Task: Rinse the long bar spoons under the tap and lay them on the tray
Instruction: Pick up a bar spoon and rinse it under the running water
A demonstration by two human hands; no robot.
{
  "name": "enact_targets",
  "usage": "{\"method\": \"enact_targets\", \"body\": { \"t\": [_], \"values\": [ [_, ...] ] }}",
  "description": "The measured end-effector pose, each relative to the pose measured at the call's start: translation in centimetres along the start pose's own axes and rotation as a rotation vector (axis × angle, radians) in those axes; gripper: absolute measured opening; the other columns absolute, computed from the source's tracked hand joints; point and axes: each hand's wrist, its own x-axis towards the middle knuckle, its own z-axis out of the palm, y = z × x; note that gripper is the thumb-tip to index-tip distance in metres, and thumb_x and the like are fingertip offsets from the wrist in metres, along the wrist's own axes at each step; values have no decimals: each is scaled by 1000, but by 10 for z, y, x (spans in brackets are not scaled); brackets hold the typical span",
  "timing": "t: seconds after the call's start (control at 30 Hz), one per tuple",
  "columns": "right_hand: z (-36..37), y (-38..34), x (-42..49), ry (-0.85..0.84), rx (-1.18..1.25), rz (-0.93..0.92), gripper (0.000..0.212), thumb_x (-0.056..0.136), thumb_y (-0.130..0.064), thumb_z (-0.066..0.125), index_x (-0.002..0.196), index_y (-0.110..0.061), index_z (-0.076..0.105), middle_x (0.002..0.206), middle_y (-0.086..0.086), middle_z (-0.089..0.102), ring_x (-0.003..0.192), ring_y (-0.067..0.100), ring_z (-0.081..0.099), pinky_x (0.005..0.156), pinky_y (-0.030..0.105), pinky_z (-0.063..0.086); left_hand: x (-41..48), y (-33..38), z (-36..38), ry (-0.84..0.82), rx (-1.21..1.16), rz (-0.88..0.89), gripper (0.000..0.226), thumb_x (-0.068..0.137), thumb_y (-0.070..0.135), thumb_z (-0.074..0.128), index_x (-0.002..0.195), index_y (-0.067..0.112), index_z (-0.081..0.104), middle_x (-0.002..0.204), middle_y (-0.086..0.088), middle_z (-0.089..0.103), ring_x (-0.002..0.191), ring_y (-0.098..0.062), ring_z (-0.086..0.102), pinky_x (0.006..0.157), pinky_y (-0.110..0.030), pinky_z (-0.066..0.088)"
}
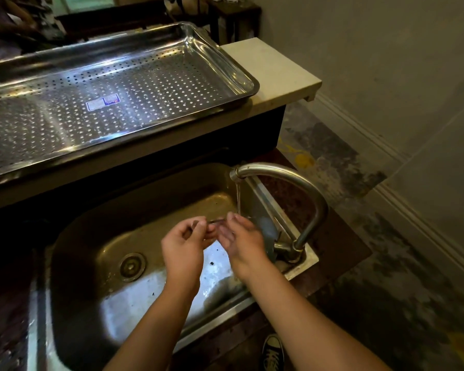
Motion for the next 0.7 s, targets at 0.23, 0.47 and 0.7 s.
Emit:
{"method": "enact_targets", "body": {
  "t": [0.23, 0.47, 0.7],
  "values": [
    [5, -13, 15, -50, 18, 66, 10, 96, -1, 61, 104, -5, 57, 77, 10, 76, 65, 21, 76, 56, 28, 59, -21, -5, -23, -37, 64, 36, 12, 92, 4, 59, 91, 11, 68, 78, -12, 74, 68, -23, 71, 59, -21, 55],
    [-3, -16, 22, -1, 47, 103, 9, 103, -15, 53, 102, -7, 57, 72, 7, 72, 65, 19, 73, 63, 31, 60, -8, -8, -57, -52, 148, 14, 15, 93, 1, 55, 93, 9, 68, 72, -15, 72, 64, -24, 68, 58, -25, 56],
    [-5, -14, 14, -96, -131, 114, 18, 105, -20, 50, 104, -3, 57, 82, 12, 76, 74, 24, 75, 68, 35, 62, -5, -7, -80, -157, 267, -31, 16, 94, 0, 53, 94, 0, 69, 60, -14, 65, 52, -21, 60, 53, -27, 56]
  ]
}}
